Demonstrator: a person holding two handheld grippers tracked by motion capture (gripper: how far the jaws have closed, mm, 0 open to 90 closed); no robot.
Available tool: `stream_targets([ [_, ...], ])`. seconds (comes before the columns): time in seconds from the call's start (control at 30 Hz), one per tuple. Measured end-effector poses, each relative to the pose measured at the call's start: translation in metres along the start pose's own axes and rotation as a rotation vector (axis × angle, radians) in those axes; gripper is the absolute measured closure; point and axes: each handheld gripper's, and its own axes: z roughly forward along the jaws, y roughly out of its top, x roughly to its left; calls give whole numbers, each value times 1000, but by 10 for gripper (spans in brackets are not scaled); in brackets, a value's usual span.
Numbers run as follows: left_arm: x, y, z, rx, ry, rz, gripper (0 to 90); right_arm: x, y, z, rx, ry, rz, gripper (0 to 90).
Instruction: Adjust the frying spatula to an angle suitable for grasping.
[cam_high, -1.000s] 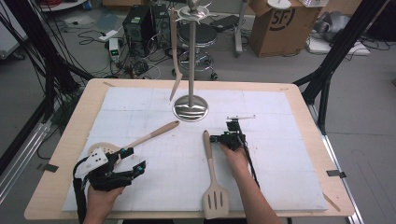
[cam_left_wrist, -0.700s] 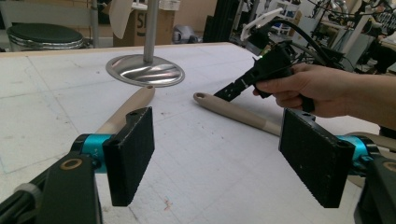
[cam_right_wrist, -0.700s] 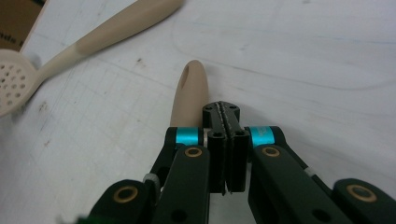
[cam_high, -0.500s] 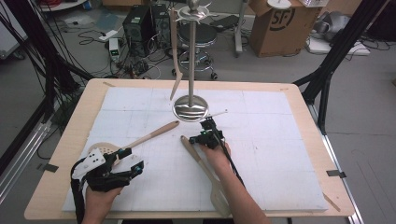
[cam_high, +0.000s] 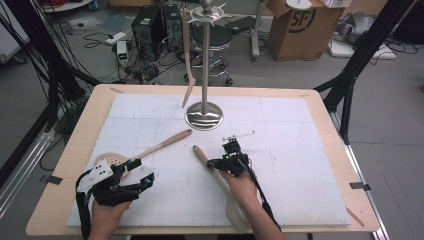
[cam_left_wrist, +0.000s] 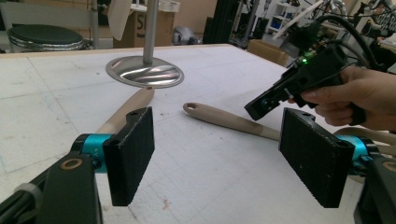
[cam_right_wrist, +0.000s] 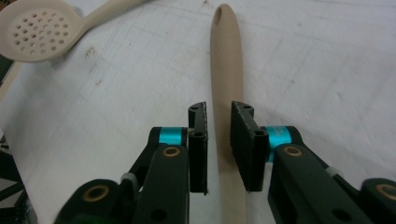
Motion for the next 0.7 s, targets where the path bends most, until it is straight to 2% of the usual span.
stream_targets([
  [0.1, 0, 0, 1, 4, -2, 3, 274, -3, -6, -11, -13, 10, 13, 709],
  [0.17, 0, 0, 1, 5, 0, 2, 274, -5, -10, -19, -24, 34, 29, 682],
  [0.3, -1, 0, 1, 2, 0, -1, 274, -2, -19, -29, -41, 61, 46, 655],
  [0.5, -1, 0, 4, 7, -5, 2, 274, 7, -29, -34, -30, 34, 8, 642],
  [0.7, -1, 0, 5, 7, -10, 4, 274, 12, -33, -37, -12, 11, -9, 640],
])
